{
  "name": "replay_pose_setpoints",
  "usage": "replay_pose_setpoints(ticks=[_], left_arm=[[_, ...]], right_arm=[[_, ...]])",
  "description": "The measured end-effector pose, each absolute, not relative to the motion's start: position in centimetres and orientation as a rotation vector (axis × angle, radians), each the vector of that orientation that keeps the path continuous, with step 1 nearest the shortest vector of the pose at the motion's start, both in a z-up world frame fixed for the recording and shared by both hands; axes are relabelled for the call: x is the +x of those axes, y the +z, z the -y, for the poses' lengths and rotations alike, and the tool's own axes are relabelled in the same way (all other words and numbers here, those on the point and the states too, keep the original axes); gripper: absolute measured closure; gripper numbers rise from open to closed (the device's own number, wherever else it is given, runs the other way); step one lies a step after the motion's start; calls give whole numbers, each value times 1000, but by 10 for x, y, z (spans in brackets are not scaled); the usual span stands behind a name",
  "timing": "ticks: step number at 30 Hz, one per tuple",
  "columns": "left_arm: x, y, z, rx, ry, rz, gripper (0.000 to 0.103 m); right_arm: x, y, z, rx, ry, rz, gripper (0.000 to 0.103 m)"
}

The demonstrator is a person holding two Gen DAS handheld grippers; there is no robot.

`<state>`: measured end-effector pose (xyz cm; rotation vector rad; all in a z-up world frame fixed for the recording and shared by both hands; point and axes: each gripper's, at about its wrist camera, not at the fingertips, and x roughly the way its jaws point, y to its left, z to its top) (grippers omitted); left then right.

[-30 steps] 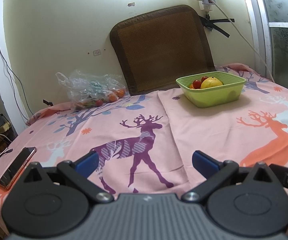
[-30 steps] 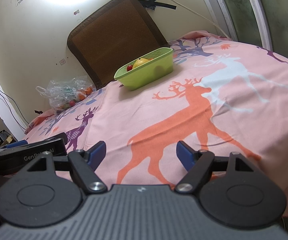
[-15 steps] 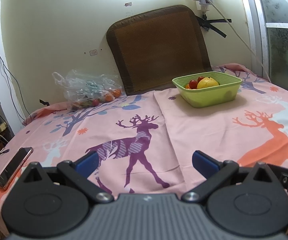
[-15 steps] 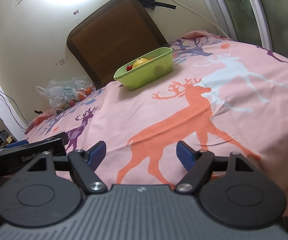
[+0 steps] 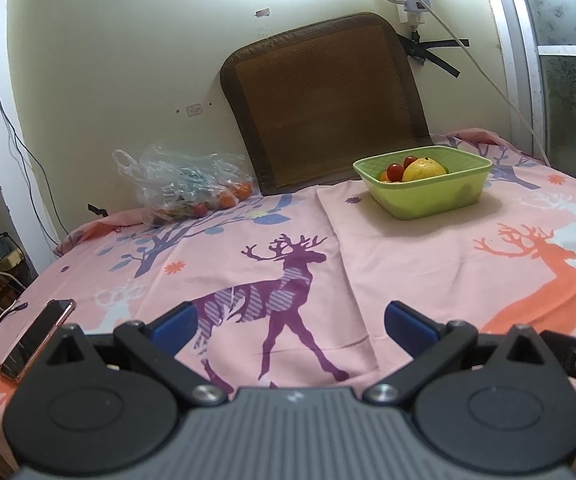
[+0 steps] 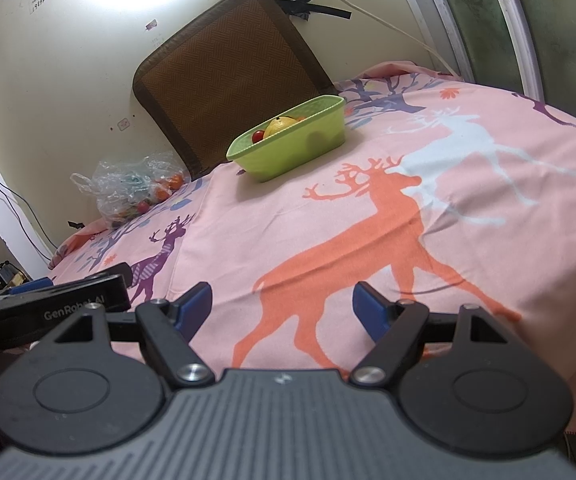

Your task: Organize fruits

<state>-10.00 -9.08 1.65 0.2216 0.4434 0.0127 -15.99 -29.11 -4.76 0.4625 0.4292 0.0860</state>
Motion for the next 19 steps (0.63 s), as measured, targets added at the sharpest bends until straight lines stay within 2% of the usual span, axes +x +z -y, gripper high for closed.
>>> replay_pose_setpoints(ticks=[19], left_arm=[[-101,14,91,211,-24,-465,0]], right_arm=[[-160,-47,292,460,85,-428,24]])
